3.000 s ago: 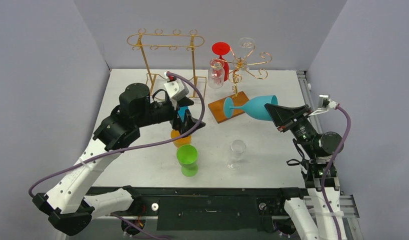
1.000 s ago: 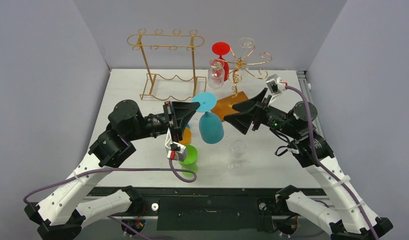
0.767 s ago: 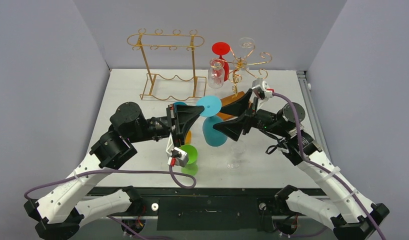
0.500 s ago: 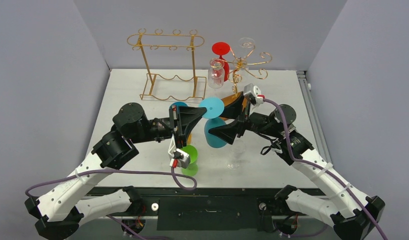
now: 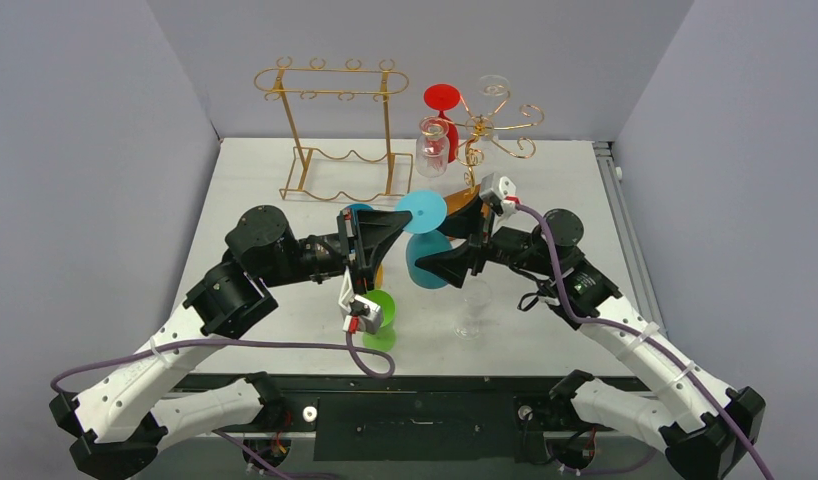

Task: Place the wine glass upside down on the wine glass rack
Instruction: Turn the wine glass upside down at the wine rack.

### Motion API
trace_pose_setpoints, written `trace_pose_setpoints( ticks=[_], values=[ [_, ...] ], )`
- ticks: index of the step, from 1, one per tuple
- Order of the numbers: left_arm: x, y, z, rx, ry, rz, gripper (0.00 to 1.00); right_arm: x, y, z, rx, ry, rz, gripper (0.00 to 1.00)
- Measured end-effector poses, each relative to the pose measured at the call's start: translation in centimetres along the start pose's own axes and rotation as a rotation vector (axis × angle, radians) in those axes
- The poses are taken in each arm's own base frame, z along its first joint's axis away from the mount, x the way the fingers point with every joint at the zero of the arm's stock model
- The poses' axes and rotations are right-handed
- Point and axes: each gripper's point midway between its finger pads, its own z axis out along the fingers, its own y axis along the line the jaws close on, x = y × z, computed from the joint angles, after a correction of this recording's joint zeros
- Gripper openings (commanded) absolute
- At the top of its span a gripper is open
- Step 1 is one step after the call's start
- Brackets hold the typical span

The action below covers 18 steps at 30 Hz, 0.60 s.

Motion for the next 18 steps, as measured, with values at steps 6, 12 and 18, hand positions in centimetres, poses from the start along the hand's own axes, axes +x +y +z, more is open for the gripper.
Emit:
trace_pose_setpoints(
  ticks=[6, 12, 18],
  values=[
    [-0.1, 0.6, 0.2, -0.026, 0.000, 0.012, 0.61, -0.4, -1.5, -0.3, 0.043, -0.038, -0.002, 0.60],
    [-0.2, 0.7, 0.5, -0.048, -0.006, -0.001, 0.94, 0.9, -6.5, -2.3, 0.205, -0.069, 0.049, 0.58],
    [0.5, 0.5, 0.5, -0.050, 0.028, -0.043, 0.96, 0.6, -10.9, -4.7, 0.385, -0.093, 0.009, 0.58]
  ],
)
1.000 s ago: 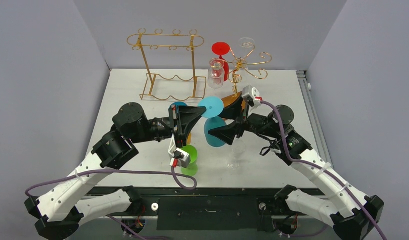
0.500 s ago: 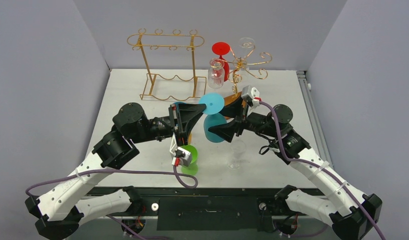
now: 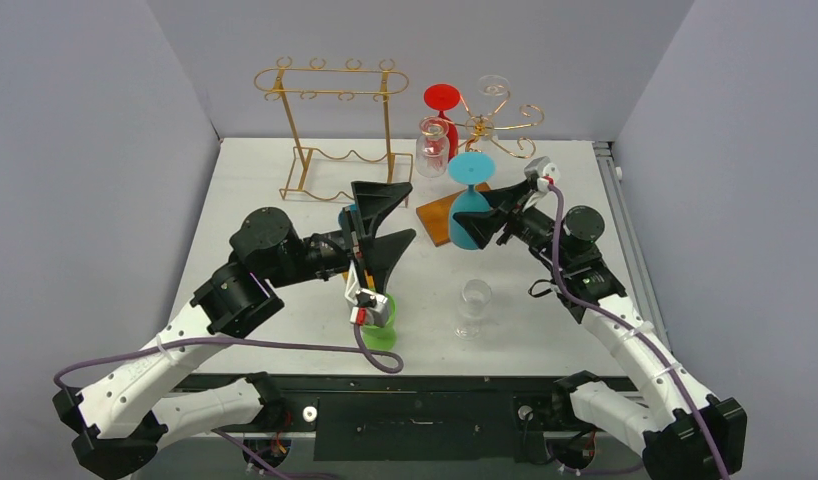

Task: Place the wine glass upside down on the wine glass rack
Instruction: Turn the wine glass upside down at the wine rack.

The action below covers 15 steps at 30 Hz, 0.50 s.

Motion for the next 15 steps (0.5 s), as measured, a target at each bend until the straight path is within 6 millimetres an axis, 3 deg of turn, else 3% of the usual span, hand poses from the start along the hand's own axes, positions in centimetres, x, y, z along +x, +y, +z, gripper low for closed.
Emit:
trace_pose_setpoints(
  ticks=[10, 15],
  values=[
    [1.6, -1.0, -0.4, 0.002, 0.092, -0.153, 0.96, 3.4, -8.4, -1.9, 0.272, 0.044, 0.016, 0.57],
    [1.9, -1.2, -0.7, -0.009, 0.119, -0.209, 0.96, 4.3, -10.7, -1.4, 0.320, 0.045, 0.026, 0.56]
  ],
)
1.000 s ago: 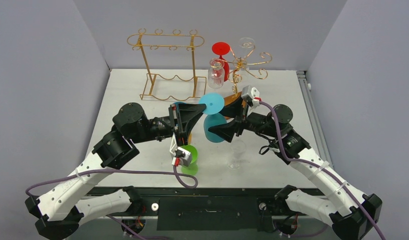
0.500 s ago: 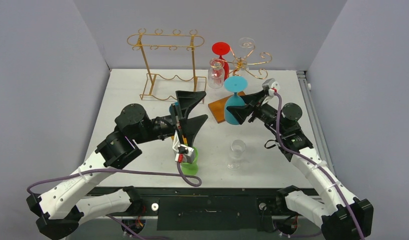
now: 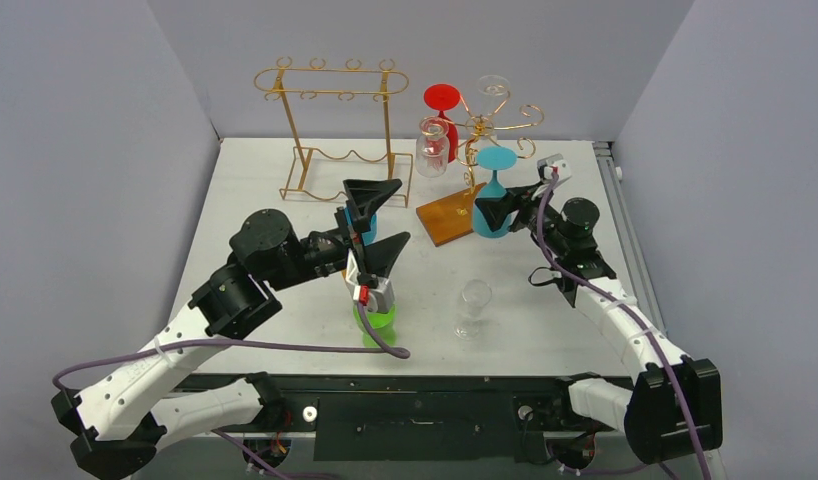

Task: Place the wine glass upside down on the wine glass rack
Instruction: Turn the wine glass upside down at the wine rack.

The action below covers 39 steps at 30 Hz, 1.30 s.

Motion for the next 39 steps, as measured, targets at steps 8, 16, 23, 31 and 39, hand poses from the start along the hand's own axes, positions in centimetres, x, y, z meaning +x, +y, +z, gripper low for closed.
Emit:
trace_pose_setpoints(
  ticks=[8, 16, 23, 31, 39],
  values=[
    [0.4, -0.6, -0.6, -0.004, 0.023, -0.050, 0.96, 0.5, -1.0, 2.4, -0.003, -0.029, 0.067, 0.55],
    [0.7, -1.5, -0.7, 0.011, 0.033, -0.075, 0.96, -1.3, -0.6, 3.1, -0.030, -0.112, 0.091, 0.52],
    [1.0, -2.0, -0.6, 0.021, 0.038, -0.086, 0.96, -2.2, -0.3, 4.1, -0.047, -0.145, 0.085, 0.52],
    [1.1, -2.2, -0.7, 0.024, 0.043, -0.092, 0.96, -0.8, 0.6, 5.3, -0.050, -0.118, 0.084, 0.51],
    [1.0, -2.0, -0.8, 0.019, 0.045, -0.091, 0.96, -0.1, 2.0, 6.7, -0.044, -0.098, 0.050, 0.50]
  ],
)
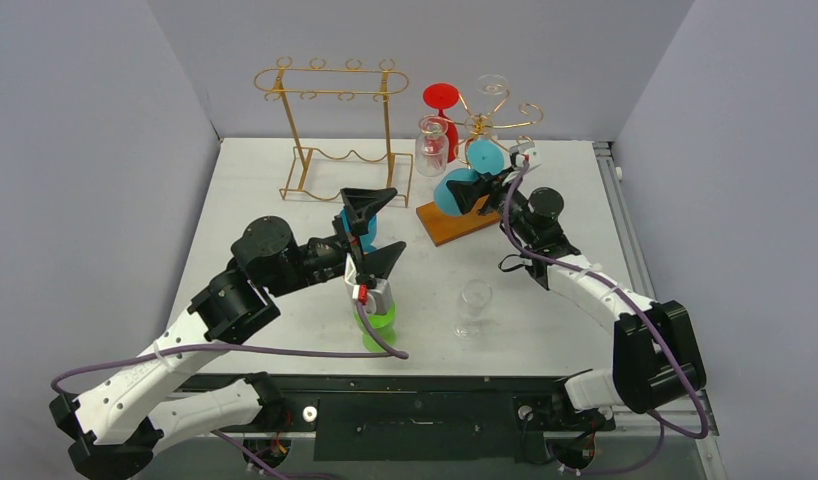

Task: Place the wine glass upside down on the wine glass rack
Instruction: Turn the wine glass upside down at the wine rack.

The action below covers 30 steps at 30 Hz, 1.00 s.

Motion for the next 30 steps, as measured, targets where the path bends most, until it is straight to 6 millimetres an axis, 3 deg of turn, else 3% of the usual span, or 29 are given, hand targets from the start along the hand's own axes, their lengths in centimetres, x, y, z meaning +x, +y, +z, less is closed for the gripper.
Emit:
trace_pose_setpoints(
  ticks=[9, 18, 24, 30],
  values=[
    [-0.2, 0.3, -0.5, -0.015, 0.000, -0.007, 0.96, 0.0, -1.4, 0.0, 0.053, 0.003, -0.016, 0.47],
    [0.1, -0.5, -0.5, 0.001, 0.008, -0.024, 1.00, -0.7, -3.2, -1.3, 0.100, 0.020, -0.048, 0.43],
    [0.4, -1.2, 1.1, 0.043, -0.004, -0.072, 0.77, 0.4, -2.7, -2.4, 0.075, 0.109, -0.086, 0.42],
    [0.3, -2.7, 4.4, 0.132, -0.057, -0.111, 0.70, -0.3, -0.7, -5.0, 0.037, 0.152, -0.115, 0.42]
  ],
)
